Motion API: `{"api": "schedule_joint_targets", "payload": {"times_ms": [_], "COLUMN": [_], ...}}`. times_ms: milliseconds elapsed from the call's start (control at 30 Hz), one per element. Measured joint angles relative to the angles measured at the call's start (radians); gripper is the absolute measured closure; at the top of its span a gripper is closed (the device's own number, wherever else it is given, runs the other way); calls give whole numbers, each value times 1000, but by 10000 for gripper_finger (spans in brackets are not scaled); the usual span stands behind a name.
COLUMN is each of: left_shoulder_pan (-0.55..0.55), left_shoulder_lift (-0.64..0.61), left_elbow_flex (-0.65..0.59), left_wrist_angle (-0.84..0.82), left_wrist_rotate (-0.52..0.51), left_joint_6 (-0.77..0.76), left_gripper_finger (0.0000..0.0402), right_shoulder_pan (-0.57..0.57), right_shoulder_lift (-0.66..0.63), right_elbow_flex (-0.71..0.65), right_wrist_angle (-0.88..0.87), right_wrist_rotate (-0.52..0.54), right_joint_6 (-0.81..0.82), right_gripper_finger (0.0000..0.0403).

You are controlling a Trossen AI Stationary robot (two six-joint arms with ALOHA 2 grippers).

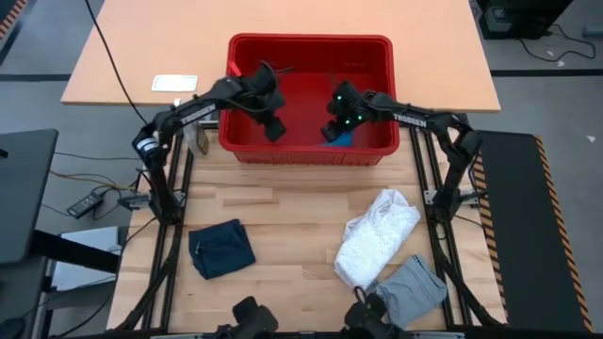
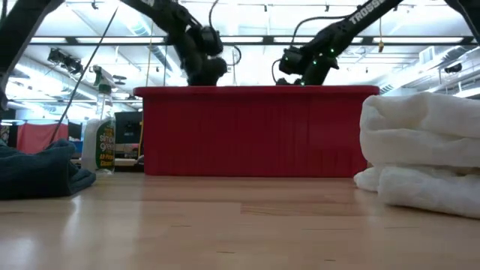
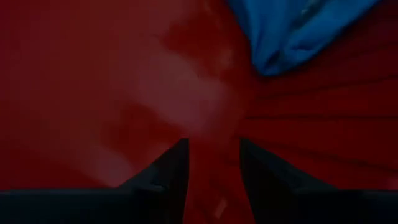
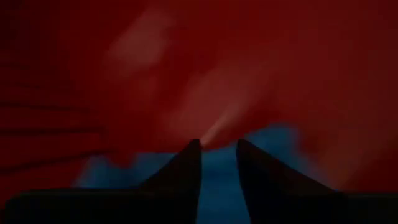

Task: Fold laundry
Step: Remove the blue underwear from the red laundry bin

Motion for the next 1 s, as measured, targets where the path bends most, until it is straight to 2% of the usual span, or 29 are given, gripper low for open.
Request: {"api": "schedule_joint_targets", "payload": {"times_ms": [67, 133, 267, 367, 500, 600, 700, 900, 1000], "left_shoulder_pan": [1, 1, 1, 5, 6, 6, 6, 4, 3], "left_shoulder_lift": [22, 32, 39, 38, 38, 38, 35, 20, 1], "left_elbow_flex": [0, 0, 0, 0, 0, 0, 0, 14, 62], "left_wrist_angle": [8, 22, 65, 149, 245, 272, 268, 235, 214], "left_wrist_rotate": [-1, -6, -17, -17, -17, -17, -17, 7, 10], "left_joint_6": [-23, -38, -82, -94, -107, -107, -108, -154, -173], "left_gripper_finger": [259, 259, 259, 259, 259, 259, 259, 259, 259], "right_shoulder_pan": [-20, -41, -83, -105, -137, -150, -154, -164, -163], "right_shoulder_lift": [-6, -8, -2, 6, 79, 131, 170, 150, 85], "right_elbow_flex": [24, 30, 25, 19, 13, 13, 12, 45, 96], "right_wrist_angle": [-29, -55, -108, -98, -107, -156, -187, -193, -180], "right_wrist_rotate": [77, 109, 53, 56, -11, -80, -85, -84, -47], "right_joint_6": [-107, -191, -263, -302, -355, -394, -423, -430, -411], "right_gripper_finger": [272, 247, 189, 152, 138, 160, 206, 377, 382]}}
